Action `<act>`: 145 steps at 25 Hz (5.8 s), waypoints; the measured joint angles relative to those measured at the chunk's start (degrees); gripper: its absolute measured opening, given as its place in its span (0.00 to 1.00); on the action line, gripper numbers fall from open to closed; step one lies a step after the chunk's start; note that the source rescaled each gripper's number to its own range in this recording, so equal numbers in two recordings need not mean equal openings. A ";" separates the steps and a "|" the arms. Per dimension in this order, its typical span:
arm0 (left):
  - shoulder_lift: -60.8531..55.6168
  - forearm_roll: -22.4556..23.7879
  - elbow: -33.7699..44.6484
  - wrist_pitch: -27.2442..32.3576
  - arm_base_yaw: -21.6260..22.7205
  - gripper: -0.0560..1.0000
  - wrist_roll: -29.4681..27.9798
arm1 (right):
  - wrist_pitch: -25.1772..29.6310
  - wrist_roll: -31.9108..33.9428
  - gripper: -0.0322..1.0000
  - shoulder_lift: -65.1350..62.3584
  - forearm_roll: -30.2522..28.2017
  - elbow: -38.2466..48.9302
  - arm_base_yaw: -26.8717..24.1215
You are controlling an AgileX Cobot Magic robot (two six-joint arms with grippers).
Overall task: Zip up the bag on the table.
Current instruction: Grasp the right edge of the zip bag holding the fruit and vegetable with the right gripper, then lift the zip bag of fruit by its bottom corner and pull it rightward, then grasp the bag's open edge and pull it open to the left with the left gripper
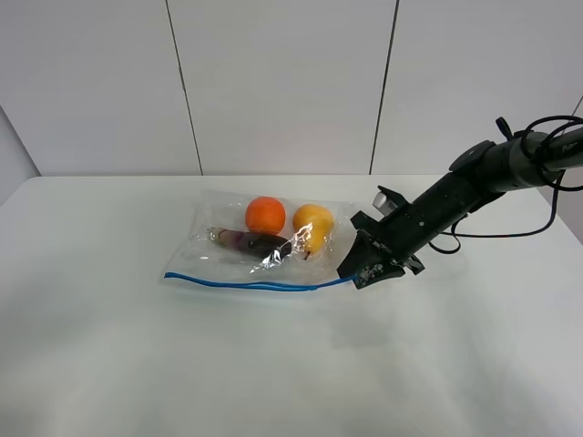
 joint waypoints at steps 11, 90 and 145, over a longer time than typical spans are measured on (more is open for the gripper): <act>0.00 0.00 0.00 0.00 0.00 1.00 0.00 | -1.52 0.00 0.07 0.00 -0.08 0.00 0.00; 43.53 1.41 -23.00 -21.20 0.00 1.00 2.92 | 4.43 -15.52 0.03 -4.10 18.72 -0.02 0.00; 102.91 -21.55 -27.23 -64.85 -43.08 0.95 83.69 | 4.53 -15.52 0.03 -4.10 19.06 -0.02 0.00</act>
